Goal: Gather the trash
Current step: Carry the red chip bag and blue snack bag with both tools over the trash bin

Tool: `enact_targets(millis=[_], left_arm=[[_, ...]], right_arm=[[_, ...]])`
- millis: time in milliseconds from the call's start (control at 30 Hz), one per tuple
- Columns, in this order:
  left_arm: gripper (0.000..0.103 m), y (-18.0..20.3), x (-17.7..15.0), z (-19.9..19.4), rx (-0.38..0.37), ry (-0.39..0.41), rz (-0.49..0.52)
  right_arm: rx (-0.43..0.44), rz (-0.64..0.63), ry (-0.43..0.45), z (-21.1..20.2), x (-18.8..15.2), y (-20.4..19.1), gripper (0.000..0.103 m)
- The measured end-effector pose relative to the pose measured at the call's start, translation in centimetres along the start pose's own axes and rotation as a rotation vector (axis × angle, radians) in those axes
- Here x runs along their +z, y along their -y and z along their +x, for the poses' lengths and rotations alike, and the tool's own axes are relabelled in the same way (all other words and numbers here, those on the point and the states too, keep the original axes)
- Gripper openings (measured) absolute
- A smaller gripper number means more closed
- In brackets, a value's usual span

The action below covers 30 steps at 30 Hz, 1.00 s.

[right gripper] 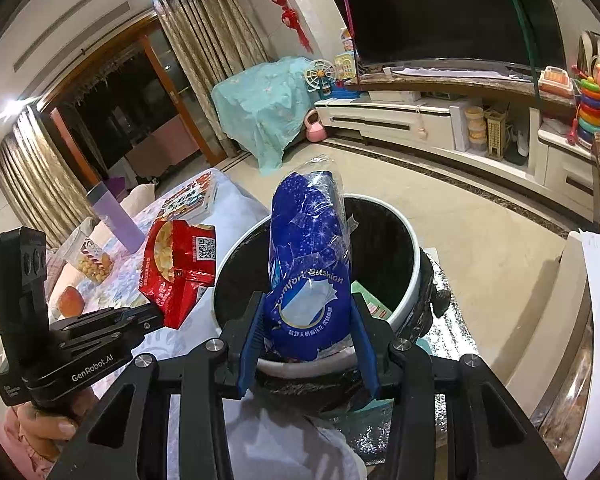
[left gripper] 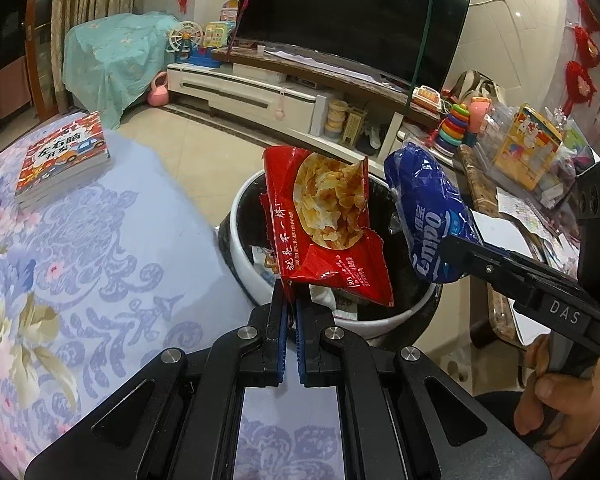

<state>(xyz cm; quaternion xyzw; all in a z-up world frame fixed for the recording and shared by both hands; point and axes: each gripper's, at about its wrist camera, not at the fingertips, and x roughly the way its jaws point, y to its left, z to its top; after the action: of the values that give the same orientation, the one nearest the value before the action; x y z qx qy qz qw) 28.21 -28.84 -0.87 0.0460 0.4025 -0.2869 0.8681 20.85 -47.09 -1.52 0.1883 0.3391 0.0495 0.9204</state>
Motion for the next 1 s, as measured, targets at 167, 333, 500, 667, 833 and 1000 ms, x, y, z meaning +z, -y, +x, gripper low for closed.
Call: enact_targets(millis=[167,333,500,667,833,1000], left_arm=[[0.003,0.4,0.4,0.7,0.006,-0.007,0.012],[0.003,0.6,0.8,1.2,0.012,-0.010,0.020],[0.003,0.5,1.0,1.6,0.018,-0.016,0.024],[0.003,0.5,1.2,1.9,0.021,-0.020,0.022],[0.003,0.5,1.5,2.1,0.025,-0.022,0.024],[0.003,0.5,1.8,2.5,0.024,-0.029,0.025]], right_arm=[[-0.006,0.007,-0.005,0.3,0.3,0.4,0.042],[-0.013,0.009,-0.011,0.6,0.5,0.4,0.042],[-0.015,0.011,-0.017,0.9,0.7,0.5,0.042],[-0.016,0.005,-0.023,1.2,0.8,0.4,0.042],[-0.019,0.007,-0.035,1.7,0.9,0.5,0.042],[-0.022,0.010,-0.048,2.2,1.0,0.5,0.042]])
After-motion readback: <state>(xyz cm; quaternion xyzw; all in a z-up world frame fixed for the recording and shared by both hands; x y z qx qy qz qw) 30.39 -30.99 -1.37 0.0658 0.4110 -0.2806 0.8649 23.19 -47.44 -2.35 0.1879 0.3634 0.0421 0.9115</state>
